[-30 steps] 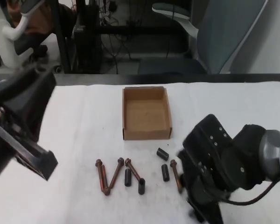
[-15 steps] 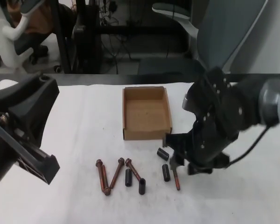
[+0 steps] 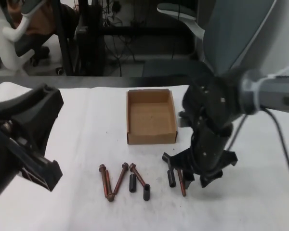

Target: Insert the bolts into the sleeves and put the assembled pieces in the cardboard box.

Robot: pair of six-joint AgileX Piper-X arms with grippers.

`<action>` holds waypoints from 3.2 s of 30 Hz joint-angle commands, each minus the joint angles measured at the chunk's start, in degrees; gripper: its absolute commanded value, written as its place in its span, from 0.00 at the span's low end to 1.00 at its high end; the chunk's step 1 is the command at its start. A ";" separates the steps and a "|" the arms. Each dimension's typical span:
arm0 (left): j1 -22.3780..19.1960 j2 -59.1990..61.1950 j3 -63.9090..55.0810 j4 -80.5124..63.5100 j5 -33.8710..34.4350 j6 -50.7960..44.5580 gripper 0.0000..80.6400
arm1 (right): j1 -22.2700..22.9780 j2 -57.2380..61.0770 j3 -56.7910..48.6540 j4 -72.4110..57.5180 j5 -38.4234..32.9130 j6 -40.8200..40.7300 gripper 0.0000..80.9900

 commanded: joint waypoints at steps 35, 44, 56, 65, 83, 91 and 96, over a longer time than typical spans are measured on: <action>0.04 -0.48 -0.05 8.40 -3.31 0.01 0.02 | 0.84 8.91 -10.97 2.31 1.33 -7.01 0.61; 0.04 -0.48 -0.05 10.43 -2.89 -1.67 0.02 | 2.23 -9.00 -2.48 -9.23 3.57 -7.67 0.61; 0.04 -0.48 -0.05 7.87 -2.89 -2.87 0.02 | 2.92 -7.70 2.14 -2.89 -1.96 -6.34 0.61; 0.04 -0.48 -0.05 4.85 -2.89 -2.87 0.02 | 2.60 -7.70 1.97 -3.20 -1.02 -0.98 0.61; 0.04 -0.48 -0.05 3.05 -4.71 0.83 0.02 | 3.80 -14.75 1.97 -8.65 -0.22 -7.71 0.61; 0.04 -0.48 -0.05 3.05 -4.71 0.83 0.02 | 7.61 -28.13 2.34 -17.40 -1.15 -12.84 0.61; 0.04 -0.48 -0.05 3.05 -4.70 0.39 0.02 | 8.04 -32.42 2.34 -18.21 -1.92 -12.96 0.61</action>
